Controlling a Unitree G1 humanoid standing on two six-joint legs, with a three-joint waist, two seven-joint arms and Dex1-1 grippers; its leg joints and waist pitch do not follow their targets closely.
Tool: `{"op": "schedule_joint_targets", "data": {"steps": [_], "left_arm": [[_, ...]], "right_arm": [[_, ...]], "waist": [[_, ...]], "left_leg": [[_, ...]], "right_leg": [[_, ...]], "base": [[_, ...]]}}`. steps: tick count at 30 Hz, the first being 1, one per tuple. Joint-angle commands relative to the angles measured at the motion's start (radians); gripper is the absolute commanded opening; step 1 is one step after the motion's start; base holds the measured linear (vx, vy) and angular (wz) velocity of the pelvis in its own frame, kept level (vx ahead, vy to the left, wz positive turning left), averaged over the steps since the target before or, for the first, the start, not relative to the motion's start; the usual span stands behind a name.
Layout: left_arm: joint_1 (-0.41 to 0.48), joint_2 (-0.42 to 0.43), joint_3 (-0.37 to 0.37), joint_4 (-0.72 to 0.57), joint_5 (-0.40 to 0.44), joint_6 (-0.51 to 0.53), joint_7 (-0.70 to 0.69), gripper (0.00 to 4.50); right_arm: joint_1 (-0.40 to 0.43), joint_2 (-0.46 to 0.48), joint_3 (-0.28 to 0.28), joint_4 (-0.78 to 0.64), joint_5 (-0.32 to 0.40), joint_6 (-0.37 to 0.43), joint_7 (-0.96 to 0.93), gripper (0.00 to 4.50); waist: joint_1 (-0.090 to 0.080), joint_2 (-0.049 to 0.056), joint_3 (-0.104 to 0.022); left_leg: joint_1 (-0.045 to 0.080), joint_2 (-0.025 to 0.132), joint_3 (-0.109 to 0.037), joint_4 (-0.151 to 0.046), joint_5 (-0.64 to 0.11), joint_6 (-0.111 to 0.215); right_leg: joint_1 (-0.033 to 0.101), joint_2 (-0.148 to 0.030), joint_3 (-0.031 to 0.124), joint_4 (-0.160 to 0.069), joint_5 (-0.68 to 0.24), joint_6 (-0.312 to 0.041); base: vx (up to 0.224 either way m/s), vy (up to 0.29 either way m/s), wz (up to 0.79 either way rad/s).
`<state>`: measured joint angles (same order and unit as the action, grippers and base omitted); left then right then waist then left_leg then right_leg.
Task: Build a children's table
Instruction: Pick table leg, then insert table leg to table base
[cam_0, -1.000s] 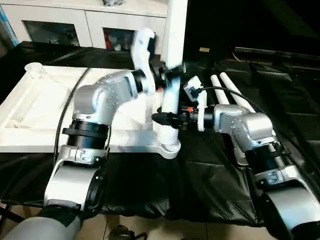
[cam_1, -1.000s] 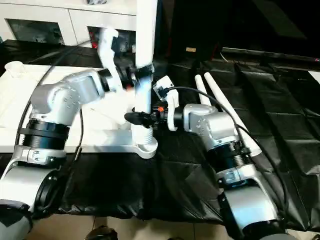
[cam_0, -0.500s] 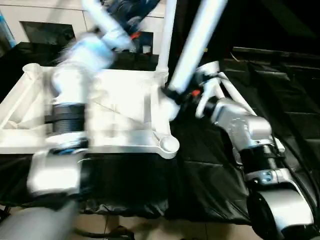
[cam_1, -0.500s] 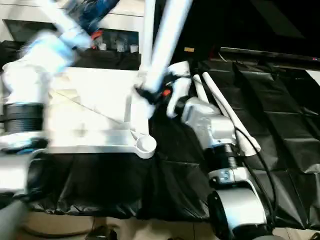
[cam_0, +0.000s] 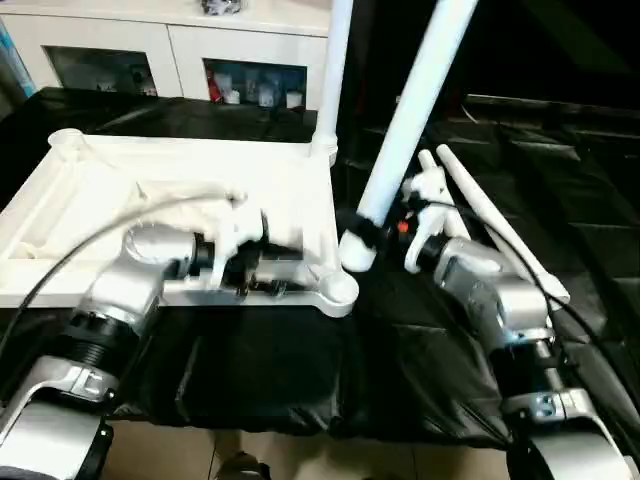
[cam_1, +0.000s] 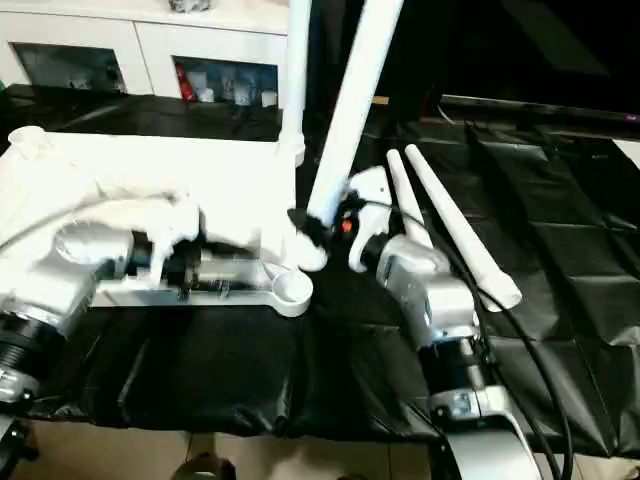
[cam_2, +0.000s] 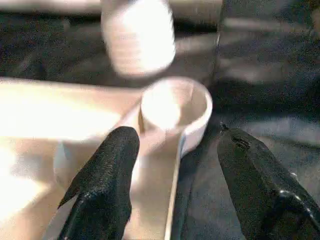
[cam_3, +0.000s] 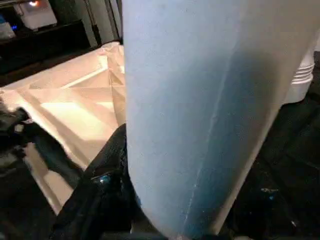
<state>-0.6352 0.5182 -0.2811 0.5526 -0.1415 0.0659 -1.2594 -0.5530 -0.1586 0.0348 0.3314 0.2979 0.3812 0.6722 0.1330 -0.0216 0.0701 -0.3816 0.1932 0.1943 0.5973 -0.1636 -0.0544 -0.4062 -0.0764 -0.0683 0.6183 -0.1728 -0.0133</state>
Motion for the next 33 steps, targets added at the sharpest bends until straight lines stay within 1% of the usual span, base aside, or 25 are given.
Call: {"op": "schedule_joint_targets", "data": {"steps": [1, 2, 4, 5, 6, 9, 10, 12, 14, 15, 16, 17, 21, 23, 24, 26, 27, 28, 31, 32, 33], "left_arm": [[-0.023, 0.010, -0.021, 0.060, 0.044, -0.059, 0.009, 2.63], [-0.030, 0.012, -0.026, 0.087, 0.056, -0.085, 0.014, 2.56], [-0.037, 0.014, -0.030, 0.117, 0.068, -0.112, 0.014, 2.50], [-0.041, 0.014, -0.030, 0.132, 0.072, -0.122, 0.011, 2.36], [-0.048, 0.014, -0.030, 0.158, 0.079, -0.140, 0.003, 2.12], [-0.063, 0.015, -0.032, 0.218, 0.103, -0.172, -0.009, 2.13], [-0.066, 0.016, -0.033, 0.229, 0.108, -0.176, -0.010, 2.03], [-0.073, 0.016, -0.031, 0.254, 0.114, -0.194, -0.009, 1.70], [-0.079, 0.015, -0.030, 0.276, 0.121, -0.211, -0.012, 1.66], [-0.081, 0.015, -0.030, 0.287, 0.125, -0.219, -0.015, 1.66], [-0.083, 0.016, -0.032, 0.297, 0.129, -0.228, -0.016, 1.36], [-0.084, 0.016, -0.033, 0.306, 0.131, -0.235, -0.016, 1.23], [-0.092, 0.012, -0.026, 0.337, 0.139, -0.254, -0.025, 1.18], [-0.097, 0.011, -0.022, 0.346, 0.138, -0.256, -0.033, 0.82], [-0.099, 0.011, -0.020, 0.351, 0.136, -0.256, -0.038, 0.76], [-0.101, 0.011, -0.018, 0.361, 0.139, -0.260, -0.042, 0.79], [-0.101, 0.011, -0.018, 0.362, 0.139, -0.261, -0.043, 0.51], [-0.102, 0.010, -0.017, 0.366, 0.140, -0.263, -0.044, 0.37], [-0.105, 0.006, -0.008, 0.382, 0.136, -0.267, -0.053, 0.37], [-0.103, 0.003, -0.004, 0.377, 0.127, -0.258, -0.059, 0.37], [-0.102, 0.002, -0.001, 0.374, 0.123, -0.254, -0.064, 0.10]], "right_arm": [[0.001, -0.006, 0.009, -0.038, -0.014, -0.012, -0.001, 1.88], [0.005, -0.006, 0.012, -0.043, -0.015, -0.012, -0.002, 1.88], [0.008, -0.007, 0.014, -0.048, -0.016, -0.013, -0.003, 1.88], [0.010, -0.008, 0.017, -0.050, -0.018, -0.014, -0.003, 1.88], [0.013, -0.010, 0.020, -0.053, -0.021, -0.017, -0.003, 1.88], [0.021, -0.013, 0.025, -0.063, -0.026, -0.016, -0.002, 1.88], [0.023, -0.014, 0.026, -0.065, -0.026, -0.015, -0.003, 1.88], [0.026, -0.015, 0.028, -0.069, -0.026, -0.015, -0.003, 1.88], [0.028, -0.015, 0.029, -0.070, -0.028, -0.015, -0.003, 1.88], [0.029, -0.015, 0.030, -0.070, -0.030, -0.015, -0.002, 1.88], [0.030, -0.014, 0.030, -0.070, -0.031, -0.016, -0.002, 1.88], [0.030, -0.014, 0.030, -0.070, -0.032, -0.016, -0.002, 1.88], [0.030, -0.013, 0.030, -0.070, -0.032, -0.015, -0.003, 1.88], [0.030, -0.014, 0.032, -0.069, -0.031, -0.015, -0.002, 1.88], [0.029, -0.014, 0.034, -0.068, -0.031, -0.014, -0.001, 1.88], [0.028, -0.013, 0.036, -0.068, -0.031, -0.013, 0.001, 1.88], [0.029, -0.013, 0.036, -0.068, -0.031, -0.013, 0.001, 1.88], [0.029, -0.013, 0.037, -0.069, -0.031, -0.012, 0.002, 1.88], [0.024, -0.011, 0.041, -0.064, -0.034, -0.011, 0.007, 1.88], [0.023, -0.012, 0.042, -0.062, -0.035, -0.011, 0.008, 1.88], [0.021, -0.013, 0.043, -0.060, -0.036, -0.012, 0.009, 1.88]], "waist": [[-0.006, 0.032, -0.083], [-0.009, 0.029, -0.084], [-0.013, 0.030, -0.085], [-0.013, 0.030, -0.085], [-0.014, 0.033, -0.085], [-0.015, 0.034, -0.086], [-0.017, 0.033, -0.086], [-0.020, 0.033, -0.086], [-0.020, 0.033, -0.086], [-0.019, 0.034, -0.084], [-0.020, 0.034, -0.084], [-0.020, 0.034, -0.084], [-0.019, 0.034, -0.083], [-0.019, 0.034, -0.082], [-0.018, 0.031, -0.082], [-0.017, 0.031, -0.082], [-0.018, 0.031, -0.082], [-0.018, 0.030, -0.082], [-0.017, 0.030, -0.081], [-0.018, 0.027, -0.082], [-0.018, 0.028, -0.082]], "left_leg": [[0.034, 0.038, -0.025, -0.080, -0.294, -0.081], [0.034, 0.038, -0.026, -0.080, -0.296, -0.084], [0.033, 0.039, -0.026, -0.080, -0.295, -0.085], [0.033, 0.039, -0.026, -0.080, -0.295, -0.085], [0.034, 0.039, -0.025, -0.079, -0.297, -0.084], [0.033, 0.038, -0.024, -0.078, -0.294, -0.081], [0.031, 0.039, -0.026, -0.078, -0.292, -0.081], [0.031, 0.039, -0.025, -0.077, -0.283, -0.073], [0.031, 0.040, -0.024, -0.077, -0.283, -0.072], [0.031, 0.039, -0.024, -0.077, -0.288, -0.071], [0.032, 0.040, -0.024, -0.078, -0.293, -0.072], [0.033, 0.040, -0.025, -0.078, -0.302, -0.073], [0.034, 0.042, -0.025, -0.079, -0.314, -0.075], [0.035, 0.042, -0.025, -0.079, -0.320, -0.076], [0.036, 0.043, -0.025, -0.079, -0.317, -0.075], [0.034, 0.043, -0.025, -0.080, -0.313, -0.074], [0.034, 0.043, -0.025, -0.080, -0.314, -0.074], [0.034, 0.043, -0.025, -0.080, -0.312, -0.074], [0.033, 0.042, -0.025, -0.079, -0.311, -0.072], [0.034, 0.044, -0.025, -0.080, -0.309, -0.071], [0.033, 0.043, -0.025, -0.079, -0.306, -0.071]], "right_leg": [[0.041, -0.073, 0.050, -0.072, -0.243, -0.158], [0.043, -0.072, 0.049, -0.070, -0.232, -0.161], [0.043, -0.074, 0.050, -0.066, -0.209, -0.177], [0.043, -0.074, 0.050, -0.066, -0.209, -0.177], [0.043, -0.073, 0.049, -0.065, -0.195, -0.189], [0.044, -0.073, 0.049, -0.063, -0.174, -0.200], [0.046, -0.073, 0.049, -0.060, -0.166, -0.202], [0.047, -0.075, 0.049, -0.060, -0.159, -0.210], [0.046, -0.076, 0.049, -0.061, -0.162, -0.215], [0.046, -0.075, 0.049, -0.063, -0.174, -0.214], [0.045, -0.075, 0.049, -0.063, -0.179, -0.213], [0.045, -0.076, 0.049, -0.065, -0.190, -0.212], [0.043, -0.078, 0.050, -0.066, -0.213, -0.212], [0.042, -0.079, 0.050, -0.067, -0.222, -0.212], [0.042, -0.080, 0.050, -0.067, -0.223, -0.213], [0.042, -0.079, 0.050, -0.066, -0.222, -0.212], [0.041, -0.079, 0.050, -0.066, -0.222, -0.212], [0.042, -0.080, 0.050, -0.065, -0.221, -0.213], [0.042, -0.081, 0.051, -0.068, -0.230, -0.210], [0.042, -0.081, 0.051, -0.067, -0.230, -0.210], [0.043, -0.081, 0.051, -0.066, -0.226, -0.212]], "base": [[0.000, 0.000, 0.00], [0.000, 0.000, 0.00], [0.000, 0.000, 0.00], [0.000, 0.000, 0.00], [0.000, 0.000, 0.00], [0.000, 0.000, 0.00], [0.000, 0.000, 0.00], [0.000, 0.000, 0.00], [0.000, 0.000, 0.00], [0.000, 0.000, 0.00], [0.000, 0.000, 0.00], [0.000, 0.000, 0.00], [0.000, 0.000, 0.00], [0.000, 0.000, 0.00], [0.000, 0.000, 0.00], [0.000, 0.000, 0.00], [0.000, 0.000, 0.00], [0.000, 0.000, 0.00], [0.000, 0.000, 0.00], [0.000, 0.000, 0.00], [0.000, 0.000, 0.00]]}}
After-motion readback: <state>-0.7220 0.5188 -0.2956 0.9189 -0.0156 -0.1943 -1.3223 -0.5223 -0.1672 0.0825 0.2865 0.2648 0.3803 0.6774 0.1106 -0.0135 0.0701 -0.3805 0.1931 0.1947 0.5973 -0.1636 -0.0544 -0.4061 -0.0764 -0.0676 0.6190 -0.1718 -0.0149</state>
